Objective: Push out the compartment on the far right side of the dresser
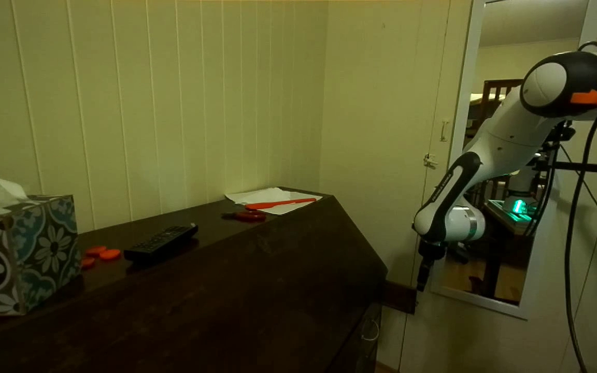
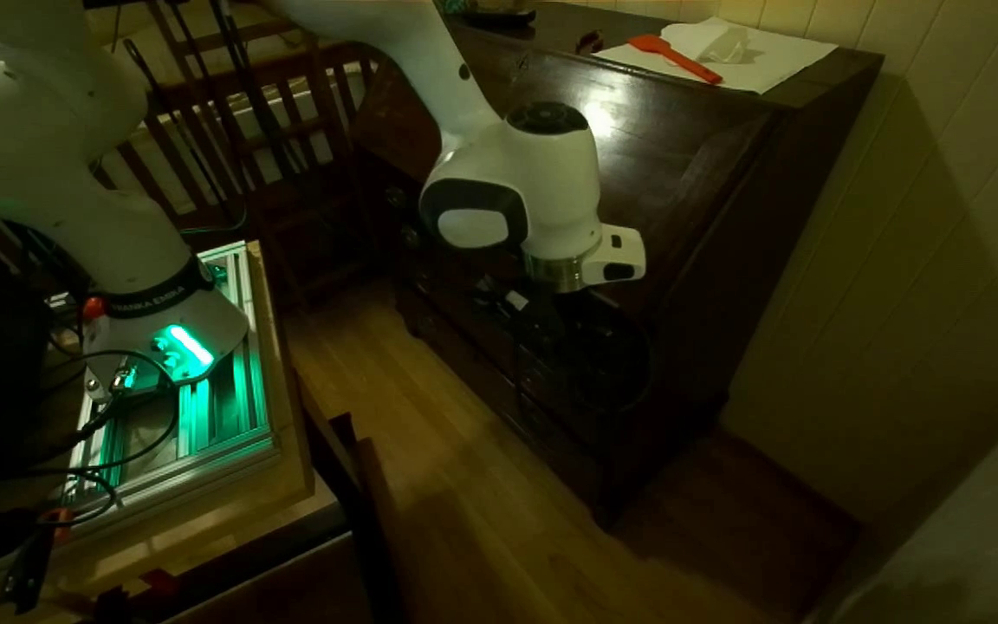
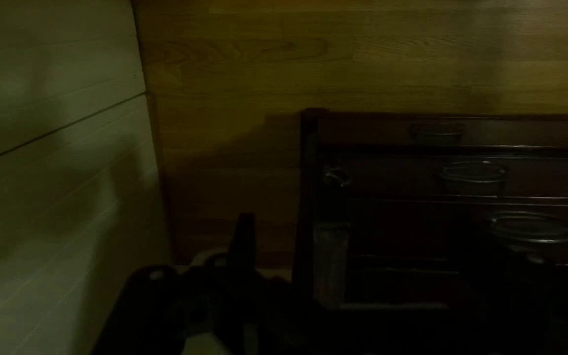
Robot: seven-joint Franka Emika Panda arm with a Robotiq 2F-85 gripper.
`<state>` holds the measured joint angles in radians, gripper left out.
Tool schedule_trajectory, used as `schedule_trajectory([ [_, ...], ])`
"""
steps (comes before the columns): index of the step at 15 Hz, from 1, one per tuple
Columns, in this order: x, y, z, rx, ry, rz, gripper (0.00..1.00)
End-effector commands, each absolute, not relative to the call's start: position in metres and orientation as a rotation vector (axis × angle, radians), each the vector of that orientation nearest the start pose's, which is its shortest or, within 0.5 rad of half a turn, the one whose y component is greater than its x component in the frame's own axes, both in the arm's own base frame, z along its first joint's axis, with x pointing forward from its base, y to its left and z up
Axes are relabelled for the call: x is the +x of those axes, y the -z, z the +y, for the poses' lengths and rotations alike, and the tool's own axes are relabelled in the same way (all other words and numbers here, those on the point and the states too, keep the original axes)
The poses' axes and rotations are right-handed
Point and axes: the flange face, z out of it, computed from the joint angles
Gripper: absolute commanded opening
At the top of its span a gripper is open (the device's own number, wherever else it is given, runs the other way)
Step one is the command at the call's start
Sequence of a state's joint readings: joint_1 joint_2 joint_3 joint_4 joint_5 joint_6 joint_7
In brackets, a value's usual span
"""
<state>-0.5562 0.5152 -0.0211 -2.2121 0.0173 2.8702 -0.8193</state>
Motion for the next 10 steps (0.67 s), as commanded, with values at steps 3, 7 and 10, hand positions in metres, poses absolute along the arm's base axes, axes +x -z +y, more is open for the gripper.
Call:
schedule_trajectory([
  [3,0.485,-0.144,-0.312,-3.192,0.217,-0.444,0.89],
  [7,0.495,-0.132,-0.317,-3.155,0.282,-0.457,0.8],
  [10,0.502,-0.123,-0.322,-3.129,0.33,-0.468,0.74],
])
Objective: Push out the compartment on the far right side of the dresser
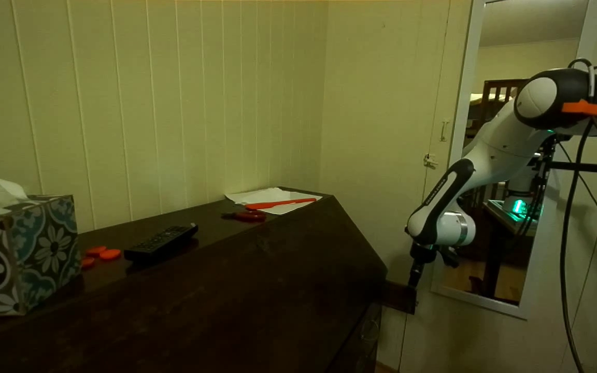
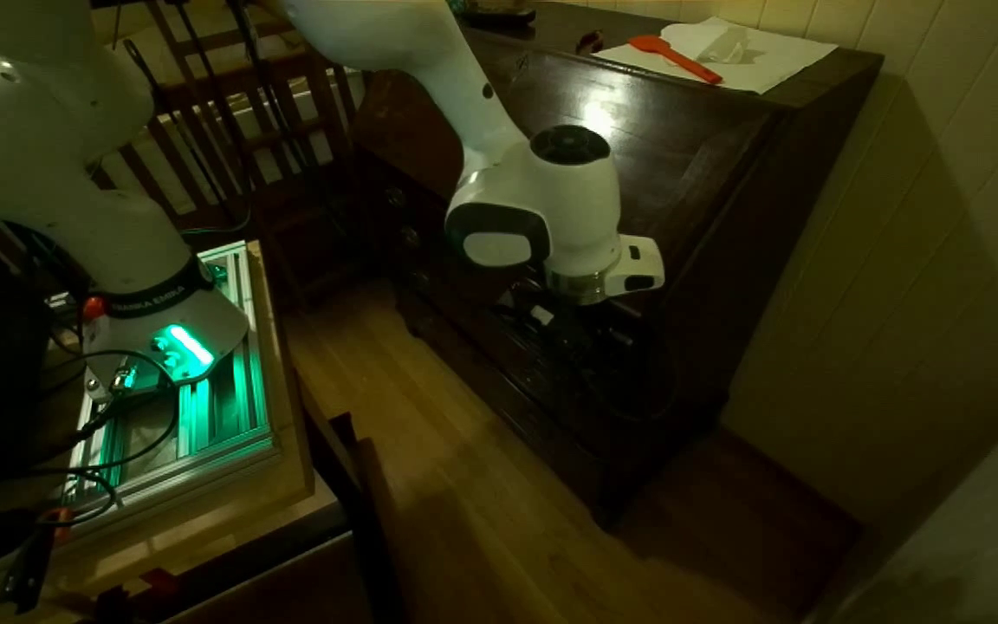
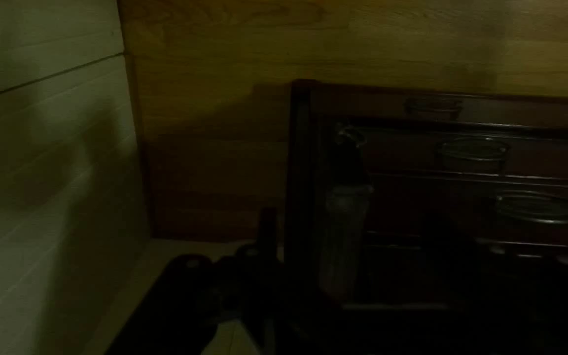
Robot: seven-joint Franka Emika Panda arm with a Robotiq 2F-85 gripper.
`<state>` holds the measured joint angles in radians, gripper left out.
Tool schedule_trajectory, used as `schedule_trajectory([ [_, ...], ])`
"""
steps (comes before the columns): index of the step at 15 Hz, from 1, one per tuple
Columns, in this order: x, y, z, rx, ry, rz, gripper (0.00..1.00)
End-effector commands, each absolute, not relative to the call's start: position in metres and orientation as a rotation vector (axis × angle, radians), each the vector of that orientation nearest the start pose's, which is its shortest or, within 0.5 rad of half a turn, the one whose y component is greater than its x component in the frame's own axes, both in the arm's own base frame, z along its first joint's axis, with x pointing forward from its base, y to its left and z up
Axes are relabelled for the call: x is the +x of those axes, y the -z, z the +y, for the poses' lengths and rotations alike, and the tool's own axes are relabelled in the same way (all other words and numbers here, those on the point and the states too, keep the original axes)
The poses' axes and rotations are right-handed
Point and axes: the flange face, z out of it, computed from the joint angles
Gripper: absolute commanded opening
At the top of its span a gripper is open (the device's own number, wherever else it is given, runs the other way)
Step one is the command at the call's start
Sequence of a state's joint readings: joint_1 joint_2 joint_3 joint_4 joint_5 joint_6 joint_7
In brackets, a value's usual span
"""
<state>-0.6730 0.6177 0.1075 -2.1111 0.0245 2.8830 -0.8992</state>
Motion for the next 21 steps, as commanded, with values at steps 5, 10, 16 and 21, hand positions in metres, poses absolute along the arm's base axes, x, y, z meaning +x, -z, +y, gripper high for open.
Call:
schedule_trajectory([
  [5,0.508,-0.11,-0.326,-3.091,0.394,-0.465,0.65],
  [10,0.511,-0.103,-0.322,-3.077,0.392,-0.471,0.38],
  [16,0.508,-0.108,-0.317,-3.102,0.394,-0.36,0.06],
  [21,0.492,-0.103,-0.317,-3.114,0.381,-0.294,0.06],
])
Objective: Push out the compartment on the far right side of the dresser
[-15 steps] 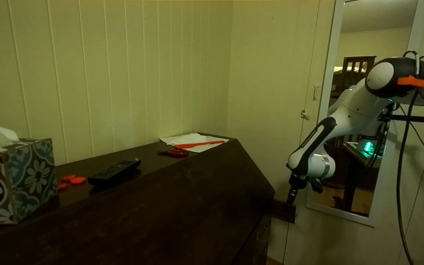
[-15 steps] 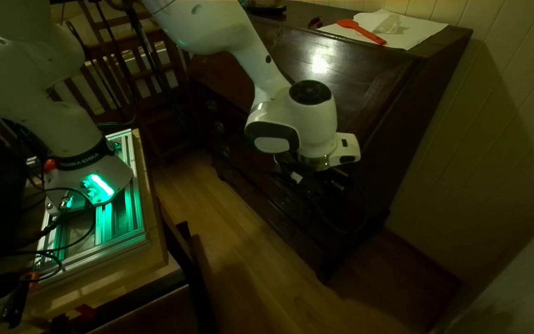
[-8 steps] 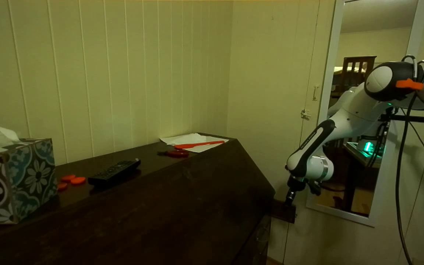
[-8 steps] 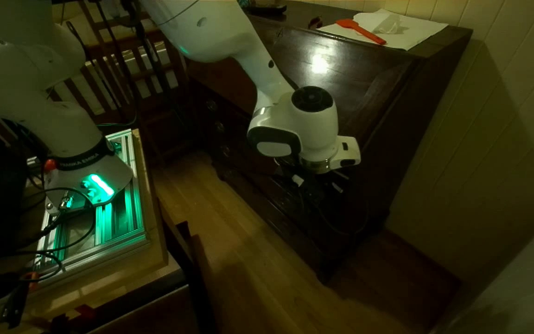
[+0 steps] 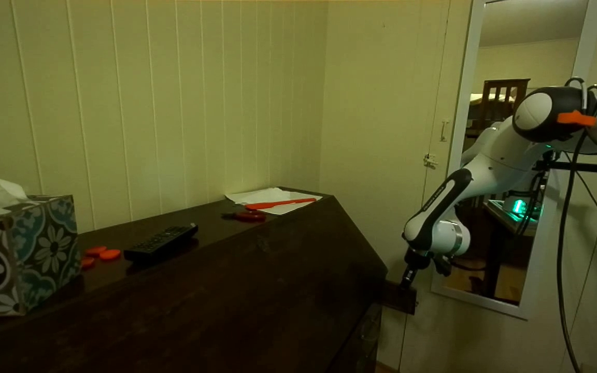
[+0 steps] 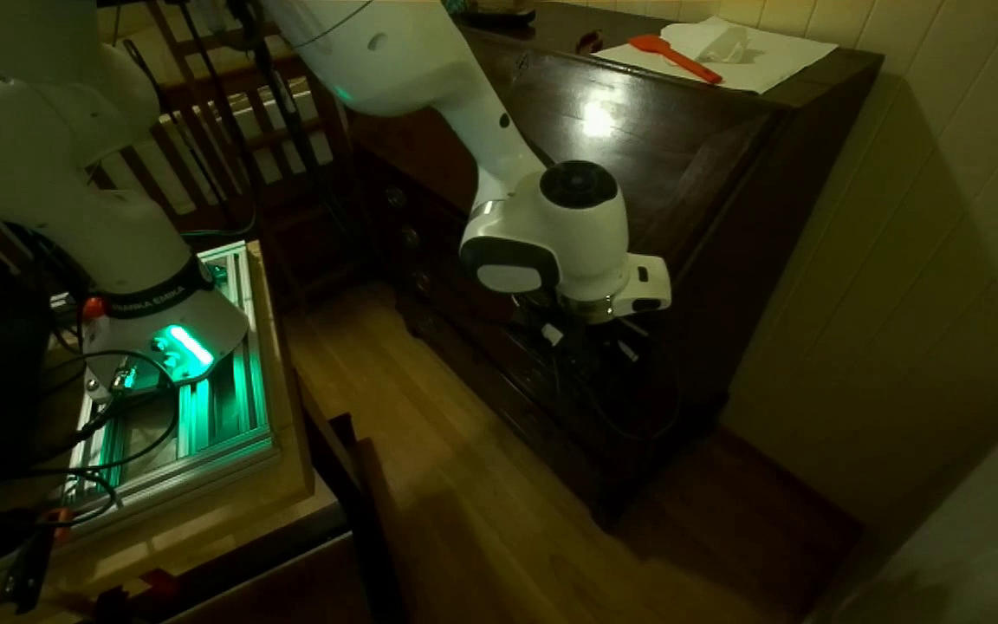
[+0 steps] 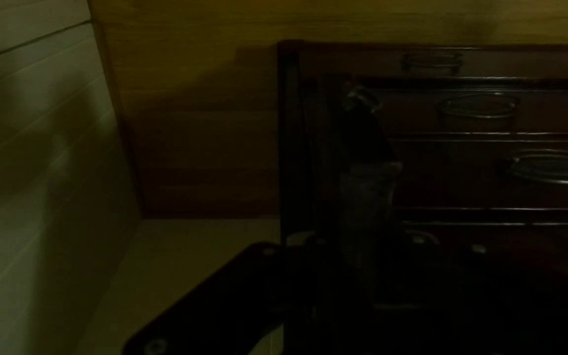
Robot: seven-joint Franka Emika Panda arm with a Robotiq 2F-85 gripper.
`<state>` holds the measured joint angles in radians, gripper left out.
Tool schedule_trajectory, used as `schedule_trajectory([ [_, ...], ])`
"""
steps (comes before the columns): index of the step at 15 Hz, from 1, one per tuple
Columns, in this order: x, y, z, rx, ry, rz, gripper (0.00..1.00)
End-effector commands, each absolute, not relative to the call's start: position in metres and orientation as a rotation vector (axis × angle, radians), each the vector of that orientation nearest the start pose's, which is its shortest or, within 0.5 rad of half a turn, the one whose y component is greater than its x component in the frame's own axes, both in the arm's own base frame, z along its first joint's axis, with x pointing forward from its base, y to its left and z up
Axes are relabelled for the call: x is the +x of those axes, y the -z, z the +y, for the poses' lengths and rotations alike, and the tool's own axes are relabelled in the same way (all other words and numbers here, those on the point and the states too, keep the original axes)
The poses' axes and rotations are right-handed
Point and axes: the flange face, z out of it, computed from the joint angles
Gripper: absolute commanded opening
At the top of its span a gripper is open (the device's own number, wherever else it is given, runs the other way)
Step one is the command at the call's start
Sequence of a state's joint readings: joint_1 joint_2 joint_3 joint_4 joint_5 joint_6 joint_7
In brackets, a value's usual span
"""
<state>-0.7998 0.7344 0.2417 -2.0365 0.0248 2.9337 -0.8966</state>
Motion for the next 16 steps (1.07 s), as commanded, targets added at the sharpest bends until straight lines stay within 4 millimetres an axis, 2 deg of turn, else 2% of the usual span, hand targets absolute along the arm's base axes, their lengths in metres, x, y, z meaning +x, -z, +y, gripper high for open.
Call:
schedule_trajectory([
  [1,0.487,-0.102,-0.318,-3.118,0.383,-0.294,0.06],
  [12,0.409,-0.093,-0.341,-3.125,0.341,-0.191,0.06],
  [16,0.391,-0.091,-0.347,-3.116,0.334,-0.177,0.06],
])
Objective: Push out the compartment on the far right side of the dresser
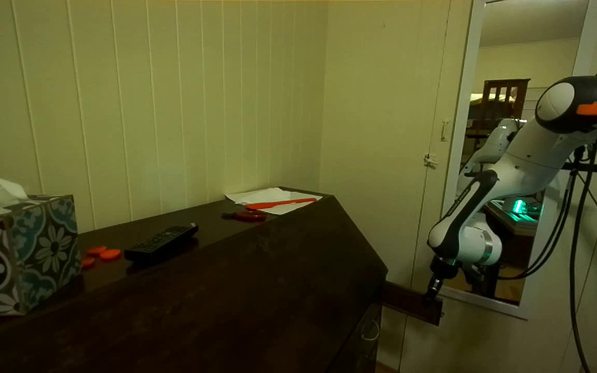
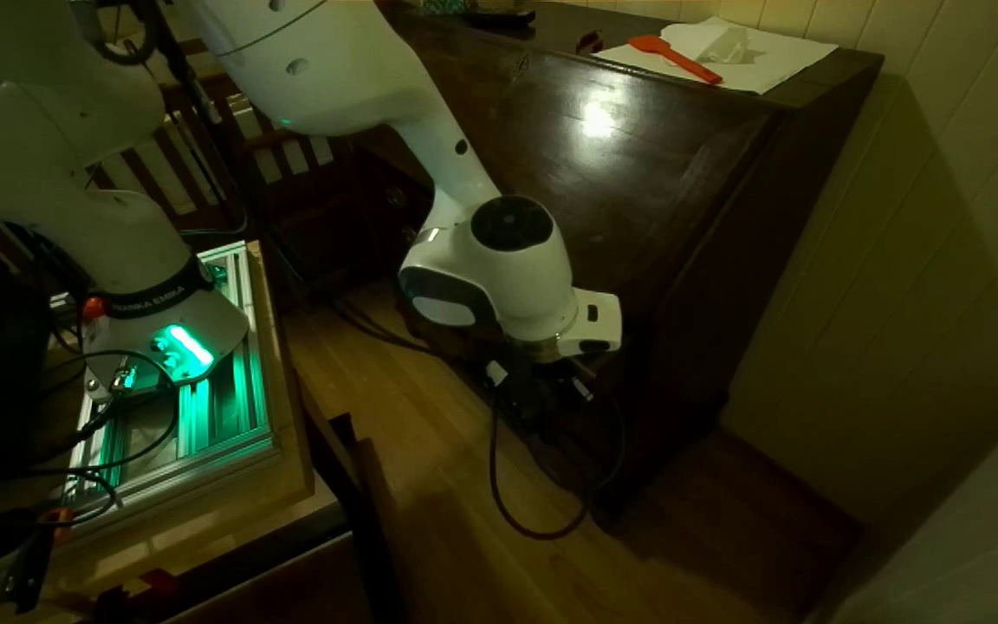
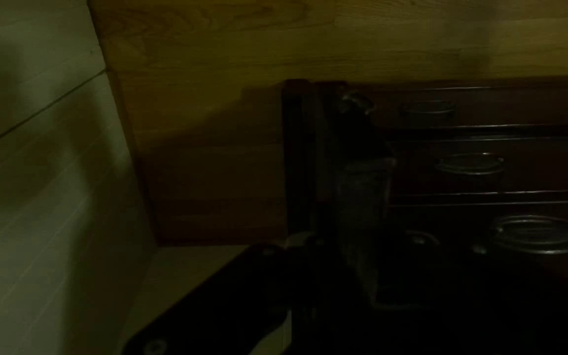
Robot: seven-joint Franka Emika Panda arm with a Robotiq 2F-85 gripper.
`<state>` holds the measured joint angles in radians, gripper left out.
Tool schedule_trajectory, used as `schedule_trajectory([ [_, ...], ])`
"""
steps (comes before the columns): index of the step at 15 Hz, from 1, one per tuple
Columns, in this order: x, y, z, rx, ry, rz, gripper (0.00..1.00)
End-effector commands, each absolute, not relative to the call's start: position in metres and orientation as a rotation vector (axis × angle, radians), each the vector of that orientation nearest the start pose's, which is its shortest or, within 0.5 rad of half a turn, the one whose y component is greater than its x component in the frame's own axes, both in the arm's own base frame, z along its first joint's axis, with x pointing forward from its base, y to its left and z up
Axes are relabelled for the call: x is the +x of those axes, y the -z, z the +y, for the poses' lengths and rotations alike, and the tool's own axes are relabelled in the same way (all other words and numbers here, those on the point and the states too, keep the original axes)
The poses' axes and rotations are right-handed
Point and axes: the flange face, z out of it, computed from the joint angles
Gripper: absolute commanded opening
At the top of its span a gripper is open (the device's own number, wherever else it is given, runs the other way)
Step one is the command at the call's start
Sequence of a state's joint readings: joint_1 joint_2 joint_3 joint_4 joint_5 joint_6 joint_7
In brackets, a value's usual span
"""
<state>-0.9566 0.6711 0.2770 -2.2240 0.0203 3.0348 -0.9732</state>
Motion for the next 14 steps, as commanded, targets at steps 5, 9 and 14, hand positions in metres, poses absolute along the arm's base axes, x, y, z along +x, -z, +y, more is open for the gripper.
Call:
schedule_trajectory([
  [5,0.382,-0.086,-0.351,-3.099,0.334,-0.169,0.06],
  [9,0.386,-0.077,-0.356,-3.063,0.393,-0.189,0.06],
  [14,0.382,-0.066,-0.361,-3.055,0.38,-0.181,0.06],
])
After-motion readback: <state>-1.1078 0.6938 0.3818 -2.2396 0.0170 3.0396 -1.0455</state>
